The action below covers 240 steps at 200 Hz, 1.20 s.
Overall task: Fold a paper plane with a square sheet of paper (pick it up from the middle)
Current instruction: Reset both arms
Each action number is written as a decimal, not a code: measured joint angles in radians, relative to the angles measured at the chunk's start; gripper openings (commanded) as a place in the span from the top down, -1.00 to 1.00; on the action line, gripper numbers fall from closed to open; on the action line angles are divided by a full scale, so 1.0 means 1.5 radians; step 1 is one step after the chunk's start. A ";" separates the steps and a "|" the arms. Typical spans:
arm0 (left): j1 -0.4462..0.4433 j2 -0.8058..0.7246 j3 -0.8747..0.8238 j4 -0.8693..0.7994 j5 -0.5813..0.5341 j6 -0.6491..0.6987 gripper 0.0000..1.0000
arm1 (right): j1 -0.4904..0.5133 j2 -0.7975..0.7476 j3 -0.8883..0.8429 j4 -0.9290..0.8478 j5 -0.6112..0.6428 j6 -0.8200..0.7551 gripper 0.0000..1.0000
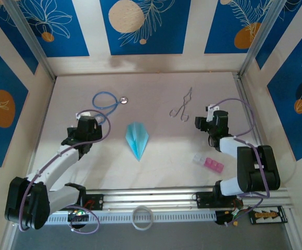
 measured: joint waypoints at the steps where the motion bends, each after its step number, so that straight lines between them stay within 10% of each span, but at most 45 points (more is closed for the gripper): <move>1: 0.001 0.000 -0.001 0.002 0.001 0.000 -0.99 | -0.002 0.000 0.000 0.002 -0.006 0.000 -0.20; 92: 0.018 0.026 -0.015 0.115 0.009 0.055 -0.99 | -0.005 0.074 -0.069 0.199 -0.100 -0.002 -0.43; 98: 0.019 0.032 -0.021 0.128 0.009 0.062 -1.00 | -0.006 0.077 -0.068 0.201 -0.093 0.001 -1.00; 240: 0.116 0.291 -0.133 0.670 0.200 0.182 -0.99 | -0.005 0.077 -0.067 0.237 -0.003 0.018 -0.98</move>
